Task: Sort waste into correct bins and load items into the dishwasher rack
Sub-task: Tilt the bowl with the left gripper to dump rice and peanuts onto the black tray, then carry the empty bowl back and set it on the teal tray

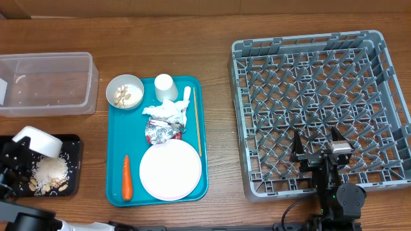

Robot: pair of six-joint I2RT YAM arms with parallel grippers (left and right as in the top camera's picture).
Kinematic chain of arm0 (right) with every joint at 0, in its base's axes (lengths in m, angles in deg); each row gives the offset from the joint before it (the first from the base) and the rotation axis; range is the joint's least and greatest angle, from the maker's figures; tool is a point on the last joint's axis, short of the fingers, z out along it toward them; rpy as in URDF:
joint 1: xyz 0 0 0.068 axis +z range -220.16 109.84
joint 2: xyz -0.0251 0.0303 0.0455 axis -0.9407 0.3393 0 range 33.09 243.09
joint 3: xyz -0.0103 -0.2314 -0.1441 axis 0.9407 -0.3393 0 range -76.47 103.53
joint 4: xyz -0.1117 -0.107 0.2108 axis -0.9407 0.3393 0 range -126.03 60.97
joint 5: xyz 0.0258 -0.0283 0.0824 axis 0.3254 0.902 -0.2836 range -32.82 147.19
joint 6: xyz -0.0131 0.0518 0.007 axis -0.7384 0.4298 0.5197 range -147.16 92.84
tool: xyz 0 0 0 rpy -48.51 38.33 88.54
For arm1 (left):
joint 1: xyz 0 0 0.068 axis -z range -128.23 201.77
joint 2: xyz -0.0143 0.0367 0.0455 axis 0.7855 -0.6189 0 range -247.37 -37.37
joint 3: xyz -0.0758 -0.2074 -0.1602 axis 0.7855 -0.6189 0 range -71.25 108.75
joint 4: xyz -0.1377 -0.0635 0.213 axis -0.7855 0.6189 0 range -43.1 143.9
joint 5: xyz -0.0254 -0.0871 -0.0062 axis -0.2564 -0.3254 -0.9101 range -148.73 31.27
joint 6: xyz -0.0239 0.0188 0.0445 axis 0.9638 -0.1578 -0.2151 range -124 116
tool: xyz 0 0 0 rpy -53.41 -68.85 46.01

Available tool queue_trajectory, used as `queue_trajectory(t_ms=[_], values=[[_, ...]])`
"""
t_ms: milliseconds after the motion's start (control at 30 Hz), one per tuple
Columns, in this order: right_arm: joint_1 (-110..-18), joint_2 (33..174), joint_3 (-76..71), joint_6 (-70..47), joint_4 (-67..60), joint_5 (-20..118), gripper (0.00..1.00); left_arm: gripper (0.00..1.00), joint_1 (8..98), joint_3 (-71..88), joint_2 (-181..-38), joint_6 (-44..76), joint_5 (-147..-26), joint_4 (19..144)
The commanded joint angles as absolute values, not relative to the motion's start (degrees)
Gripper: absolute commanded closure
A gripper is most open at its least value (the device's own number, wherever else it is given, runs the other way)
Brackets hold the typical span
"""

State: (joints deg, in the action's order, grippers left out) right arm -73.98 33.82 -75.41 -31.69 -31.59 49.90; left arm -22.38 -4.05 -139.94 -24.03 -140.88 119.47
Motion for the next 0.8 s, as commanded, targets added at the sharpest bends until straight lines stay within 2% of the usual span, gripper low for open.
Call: queue_trajectory(t_ms=[0, 200, 467, 633, 767], values=[[-74.3, 33.3, -76.0, -31.7, -31.9, 49.6, 0.0, 0.96, -19.6, 1.8, -137.4, -28.5, -136.9, 122.6], [-74.3, 33.3, -76.0, -31.7, -31.9, 49.6, 0.0, 0.96, -15.0, 9.6, -137.0, -28.2, -130.1, 129.5], [-74.3, 33.3, -76.0, -31.7, -31.9, 49.6, 0.0, 0.96, -7.3, 16.5, -132.1, -23.2, -123.1, 130.9], [-74.3, 33.3, -76.0, -31.7, -31.9, 49.6, 0.0, 0.96, 5.7, 20.5, -126.7, -20.3, -113.9, 130.6], [-74.3, 33.3, -76.0, -31.7, -31.9, 49.6, 0.0, 0.96, 18.4, 20.7, -122.9, -14.2, -100.4, 129.3]])
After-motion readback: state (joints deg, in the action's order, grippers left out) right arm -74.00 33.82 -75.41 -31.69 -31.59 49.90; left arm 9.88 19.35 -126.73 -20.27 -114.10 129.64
